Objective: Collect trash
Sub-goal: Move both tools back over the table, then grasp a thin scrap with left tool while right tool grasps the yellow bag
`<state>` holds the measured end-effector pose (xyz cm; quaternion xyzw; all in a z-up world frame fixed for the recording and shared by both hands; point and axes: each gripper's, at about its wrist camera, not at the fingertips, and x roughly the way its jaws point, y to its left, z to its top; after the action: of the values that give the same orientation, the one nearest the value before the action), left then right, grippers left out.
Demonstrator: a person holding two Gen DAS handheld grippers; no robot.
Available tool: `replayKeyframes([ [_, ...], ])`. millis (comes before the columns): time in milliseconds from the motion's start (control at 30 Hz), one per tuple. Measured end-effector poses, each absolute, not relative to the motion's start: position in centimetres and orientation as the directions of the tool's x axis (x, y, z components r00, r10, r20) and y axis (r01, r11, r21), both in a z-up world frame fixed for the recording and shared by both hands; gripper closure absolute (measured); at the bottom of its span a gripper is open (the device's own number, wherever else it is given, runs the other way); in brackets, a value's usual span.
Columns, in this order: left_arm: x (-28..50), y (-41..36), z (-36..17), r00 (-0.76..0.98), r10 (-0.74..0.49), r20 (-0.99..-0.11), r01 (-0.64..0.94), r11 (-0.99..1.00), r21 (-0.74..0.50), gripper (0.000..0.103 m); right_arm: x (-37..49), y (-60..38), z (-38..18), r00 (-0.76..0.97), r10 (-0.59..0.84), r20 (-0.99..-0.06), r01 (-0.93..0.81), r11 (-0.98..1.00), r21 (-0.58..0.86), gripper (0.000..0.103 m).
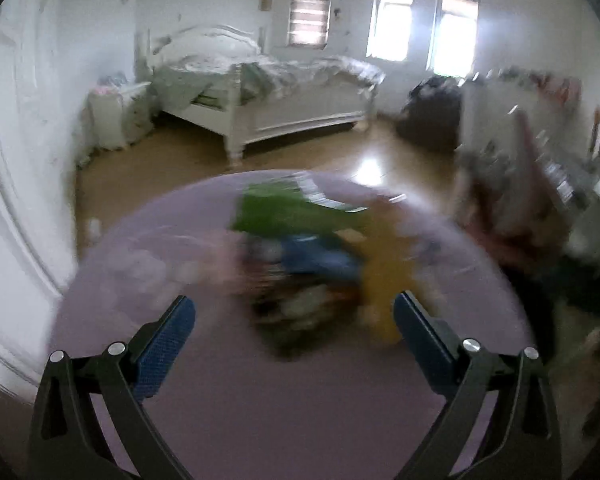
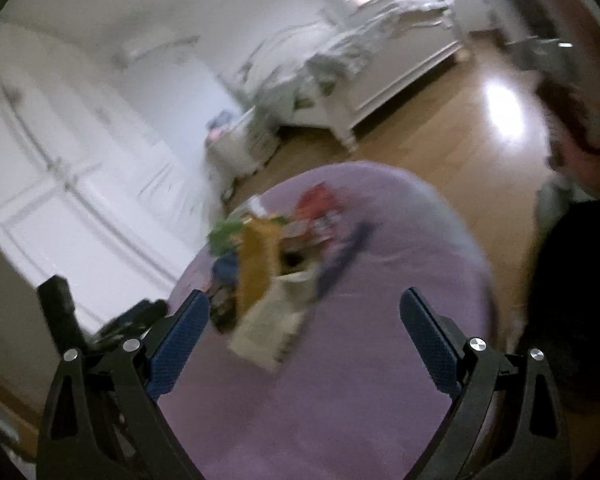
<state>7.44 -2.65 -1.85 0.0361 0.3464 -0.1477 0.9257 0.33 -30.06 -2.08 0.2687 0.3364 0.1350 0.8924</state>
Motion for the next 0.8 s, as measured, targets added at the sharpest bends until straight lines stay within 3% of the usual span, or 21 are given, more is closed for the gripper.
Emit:
replayKeyframes([
  [267, 12.7, 0.0, -5.4, 0.617, -0.312, -0.722, 0.31, 0.94, -0.141, 0.005, 8.8, -23.0, -2.6, 0.64, 0.478, -0.601, -0.11, 0.832, 0.544, 0.009],
  [400, 13.1, -0.6, -6.6, 0.596, -0.322, -0.735, 0.338, 0.931, -0.134, 0.005, 12.3, -21.3, -3.8, 0.592, 0.437, -0.678, -0.088, 0.871, 0.484, 0.029],
  [467, 13.5, -0.9, -7.3, 0.581, -0.33, -0.744, 0.344, 0.928, -0.142, 0.007, 13.4, -20.5, -4.4, 0.565, 0.412, -0.715, -0.074, 0.888, 0.453, 0.034],
  [567, 14.1, -0.4, -8.2, 0.544, -0.388, -0.744, 0.368, 0.907, -0.204, 0.02, 14.4, -19.3, -5.4, 0.532, 0.4, -0.747, -0.071, 0.9, 0.431, 0.042],
  [600, 14.1, -0.3, -8.3, 0.54, -0.4, -0.74, 0.372, 0.903, -0.217, 0.025, 14.4, -19.0, -5.6, 0.529, 0.394, -0.752, -0.074, 0.904, 0.421, 0.055],
  [633, 14.1, -0.3, -8.2, 0.534, -0.419, -0.734, 0.382, 0.894, -0.233, 0.033, 14.5, -18.7, -5.6, 0.529, 0.379, -0.759, -0.072, 0.911, 0.405, 0.06],
  [700, 13.9, -0.6, -8.2, 0.524, -0.444, -0.727, 0.399, 0.882, -0.251, 0.045, 14.2, -18.3, -5.6, 0.548, 0.362, -0.754, -0.071, 0.918, 0.39, 0.063],
  [767, 13.7, -0.8, -8.1, 0.532, -0.432, -0.728, 0.397, 0.887, -0.237, 0.048, 14.1, -18.4, -5.4, 0.558, 0.37, -0.742, -0.071, 0.913, 0.401, 0.065],
  [800, 13.5, -0.6, -7.9, 0.538, -0.433, -0.723, 0.396, 0.887, -0.237, 0.053, 13.7, -18.5, -5.1, 0.572, 0.371, -0.731, -0.071, 0.911, 0.407, 0.071],
])
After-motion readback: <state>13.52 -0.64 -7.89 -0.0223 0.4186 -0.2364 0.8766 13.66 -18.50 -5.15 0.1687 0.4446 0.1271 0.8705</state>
